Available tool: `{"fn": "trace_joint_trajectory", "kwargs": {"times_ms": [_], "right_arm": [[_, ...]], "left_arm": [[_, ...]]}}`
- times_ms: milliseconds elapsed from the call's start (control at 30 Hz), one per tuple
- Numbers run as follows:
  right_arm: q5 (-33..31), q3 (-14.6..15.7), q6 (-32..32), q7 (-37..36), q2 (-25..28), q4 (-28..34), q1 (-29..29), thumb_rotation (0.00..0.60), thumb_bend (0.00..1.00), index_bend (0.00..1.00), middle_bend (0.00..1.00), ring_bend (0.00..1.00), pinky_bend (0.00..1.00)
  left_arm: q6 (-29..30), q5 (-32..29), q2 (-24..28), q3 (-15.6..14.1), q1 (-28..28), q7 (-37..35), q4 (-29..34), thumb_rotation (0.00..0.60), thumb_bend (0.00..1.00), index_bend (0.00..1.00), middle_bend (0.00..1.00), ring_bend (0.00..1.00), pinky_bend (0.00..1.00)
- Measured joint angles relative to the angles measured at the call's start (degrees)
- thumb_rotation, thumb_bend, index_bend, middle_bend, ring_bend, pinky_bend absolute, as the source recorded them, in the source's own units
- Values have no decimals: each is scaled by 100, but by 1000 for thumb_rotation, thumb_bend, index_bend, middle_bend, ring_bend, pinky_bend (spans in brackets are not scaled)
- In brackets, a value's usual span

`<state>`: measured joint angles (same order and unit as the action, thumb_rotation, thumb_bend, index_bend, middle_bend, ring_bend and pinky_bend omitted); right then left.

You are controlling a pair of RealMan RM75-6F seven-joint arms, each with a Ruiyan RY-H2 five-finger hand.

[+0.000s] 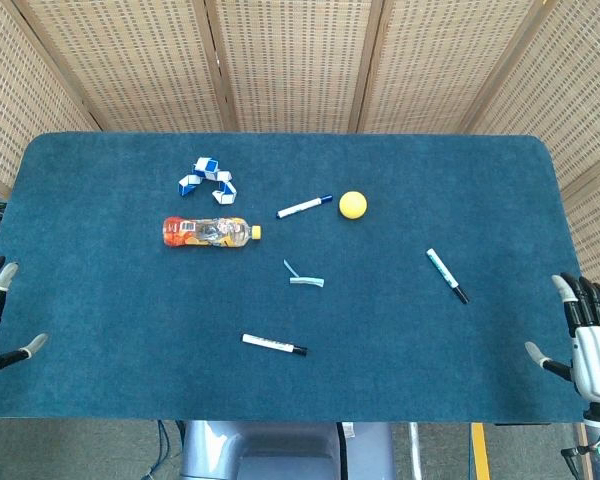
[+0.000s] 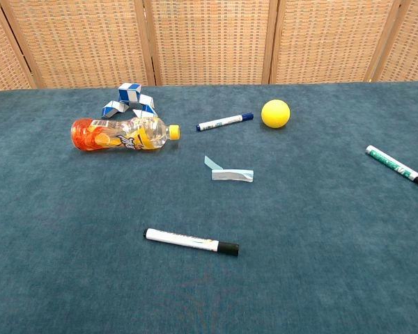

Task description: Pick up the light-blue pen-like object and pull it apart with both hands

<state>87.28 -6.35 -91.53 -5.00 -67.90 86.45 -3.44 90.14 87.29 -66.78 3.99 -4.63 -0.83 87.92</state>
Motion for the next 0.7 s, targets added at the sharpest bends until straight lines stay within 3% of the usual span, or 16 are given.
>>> {"fn": "trace_joint_trajectory", "kwargs": {"times_ms": [367,567,700], "right_arm": [[-26,19,259,180,-63,37,-115,600,0,0,0,0,0],[-126,-128,1033,206,68,187,-602,600,0,54,0,0,0],[-417,-412,1968,140,172,282,-1227,600,0,134,0,0,0]], "left_arm": [[-120,-64,45,-21,-8,83,99,600,0,0,0,0,0],[-218,-174,26,24,-48,109,69,600,0,0,0,0,0],[-319,-300,-7,64,-85,182,52,600,0,0,0,0,0]]}}
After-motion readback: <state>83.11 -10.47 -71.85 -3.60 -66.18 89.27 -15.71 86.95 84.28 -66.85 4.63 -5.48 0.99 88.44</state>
